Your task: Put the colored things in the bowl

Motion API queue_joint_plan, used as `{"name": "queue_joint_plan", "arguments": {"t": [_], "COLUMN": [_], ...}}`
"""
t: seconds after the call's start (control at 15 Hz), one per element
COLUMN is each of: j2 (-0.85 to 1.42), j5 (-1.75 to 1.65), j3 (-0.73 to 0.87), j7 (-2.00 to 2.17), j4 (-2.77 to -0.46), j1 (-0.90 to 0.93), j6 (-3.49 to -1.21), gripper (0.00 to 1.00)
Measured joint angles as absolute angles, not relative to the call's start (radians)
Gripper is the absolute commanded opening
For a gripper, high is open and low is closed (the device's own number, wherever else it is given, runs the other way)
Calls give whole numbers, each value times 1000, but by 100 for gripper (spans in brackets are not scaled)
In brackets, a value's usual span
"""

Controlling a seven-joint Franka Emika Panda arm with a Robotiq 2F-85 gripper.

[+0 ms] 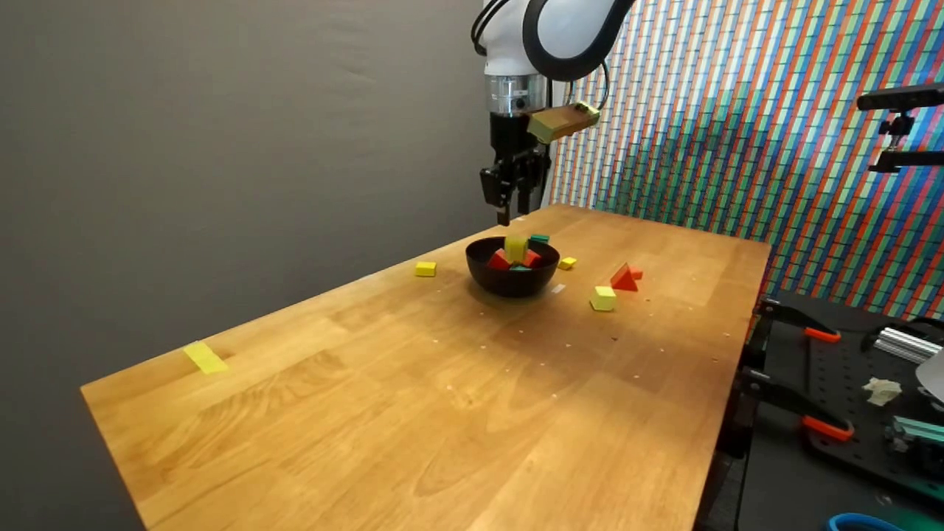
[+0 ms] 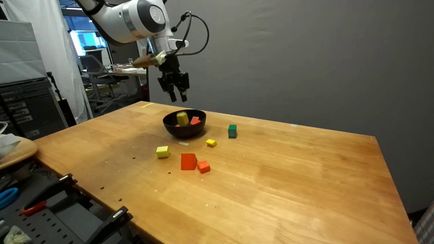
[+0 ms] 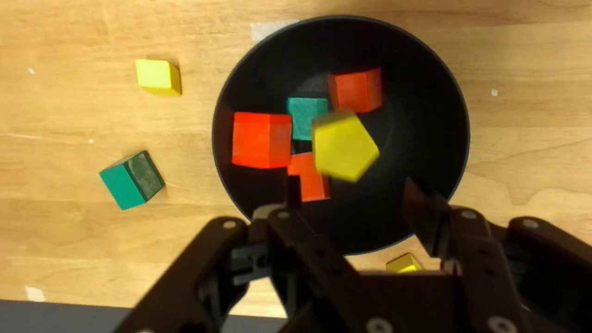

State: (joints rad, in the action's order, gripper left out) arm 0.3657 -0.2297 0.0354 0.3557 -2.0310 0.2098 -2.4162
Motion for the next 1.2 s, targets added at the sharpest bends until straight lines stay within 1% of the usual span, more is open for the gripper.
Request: {"name": "queue_joint_plan", "arguments": {"t": [0.07, 0.13, 0.4, 0.8, 1.2], "j2": [366, 364, 340, 333, 334], "j5": [-229, -231, -297, -317, -298], "j3": [34, 31, 19, 3, -49], "j7": [369, 371, 334, 274, -36], "j4": [-2042, -2053, -2071, -2058, -2103], "j1": [210, 211, 233, 239, 185], "j6": [-2457, -2500, -2632, -2639, -2741], "gripper": [98, 100, 100, 100, 100]}}
